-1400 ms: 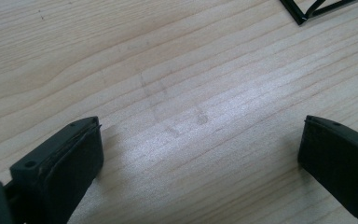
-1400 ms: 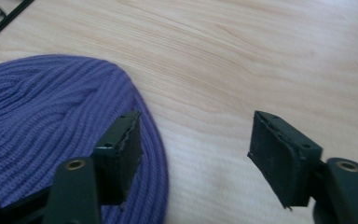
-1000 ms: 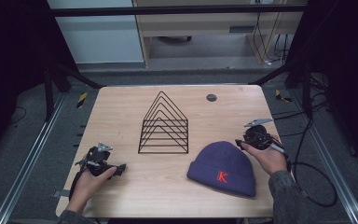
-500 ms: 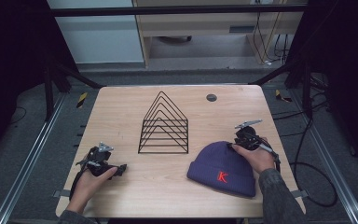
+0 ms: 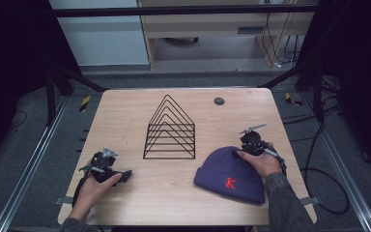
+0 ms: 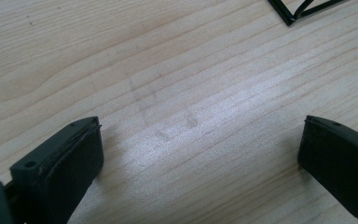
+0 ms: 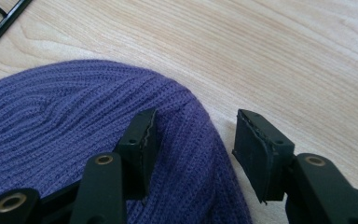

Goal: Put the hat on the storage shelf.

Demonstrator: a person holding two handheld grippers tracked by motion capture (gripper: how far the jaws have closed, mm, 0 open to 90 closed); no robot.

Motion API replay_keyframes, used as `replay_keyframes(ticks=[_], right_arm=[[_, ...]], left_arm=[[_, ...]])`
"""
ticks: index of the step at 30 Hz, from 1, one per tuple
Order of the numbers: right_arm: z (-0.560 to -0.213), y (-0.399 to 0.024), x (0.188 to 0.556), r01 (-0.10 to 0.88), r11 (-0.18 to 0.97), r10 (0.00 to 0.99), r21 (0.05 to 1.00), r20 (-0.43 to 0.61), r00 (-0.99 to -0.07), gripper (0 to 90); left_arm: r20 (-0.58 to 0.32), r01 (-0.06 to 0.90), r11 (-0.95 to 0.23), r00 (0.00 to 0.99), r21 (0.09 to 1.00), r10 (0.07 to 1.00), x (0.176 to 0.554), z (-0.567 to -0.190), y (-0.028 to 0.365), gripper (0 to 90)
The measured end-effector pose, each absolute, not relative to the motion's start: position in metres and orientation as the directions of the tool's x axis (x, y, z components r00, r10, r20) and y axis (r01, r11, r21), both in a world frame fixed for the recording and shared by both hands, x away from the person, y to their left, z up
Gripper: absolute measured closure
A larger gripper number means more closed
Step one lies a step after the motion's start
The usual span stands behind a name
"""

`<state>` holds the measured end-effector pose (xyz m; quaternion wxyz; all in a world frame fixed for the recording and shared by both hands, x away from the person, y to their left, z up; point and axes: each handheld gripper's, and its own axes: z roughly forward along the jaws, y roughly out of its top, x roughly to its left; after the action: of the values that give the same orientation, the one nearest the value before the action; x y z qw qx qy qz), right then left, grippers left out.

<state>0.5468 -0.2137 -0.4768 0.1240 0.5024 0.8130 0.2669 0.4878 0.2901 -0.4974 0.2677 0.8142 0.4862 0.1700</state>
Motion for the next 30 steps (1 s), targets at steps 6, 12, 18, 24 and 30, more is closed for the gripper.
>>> replay_keyframes(ticks=[6, 12, 18, 24, 30], right_arm=[[-0.477, -0.213, 0.547, 0.76, 0.352, 0.88, 0.547, 0.084, -0.468, 55.7], [-0.477, -0.213, 0.546, 0.752, 0.372, 0.864, 0.544, 0.094, -0.495, 71.9], [-0.472, -0.211, 0.542, 0.731, 0.384, 0.847, 0.564, 0.1, -0.522, 80.3], [-0.454, -0.212, 0.529, 0.676, 0.389, 0.829, 0.625, 0.082, -0.553, 81.4], [-0.414, -0.212, 0.501, 0.573, 0.397, 0.794, 0.717, 0.045, -0.606, 81.6]], left_arm=[[0.017, 0.7, -0.386, 0.472, 0.601, 0.882, 0.488, -0.497, 0.29, 0.0], [0.017, 0.698, -0.388, 0.475, 0.602, 0.88, 0.488, -0.497, 0.29, 0.0], [0.016, 0.694, -0.393, 0.481, 0.603, 0.876, 0.488, -0.498, 0.29, 0.0], [0.035, 0.671, -0.43, 0.517, 0.604, 0.855, 0.488, -0.494, 0.289, 3.4], [0.034, 0.613, -0.412, 0.531, 0.674, 0.847, 0.479, -0.48, 0.291, 3.4]])
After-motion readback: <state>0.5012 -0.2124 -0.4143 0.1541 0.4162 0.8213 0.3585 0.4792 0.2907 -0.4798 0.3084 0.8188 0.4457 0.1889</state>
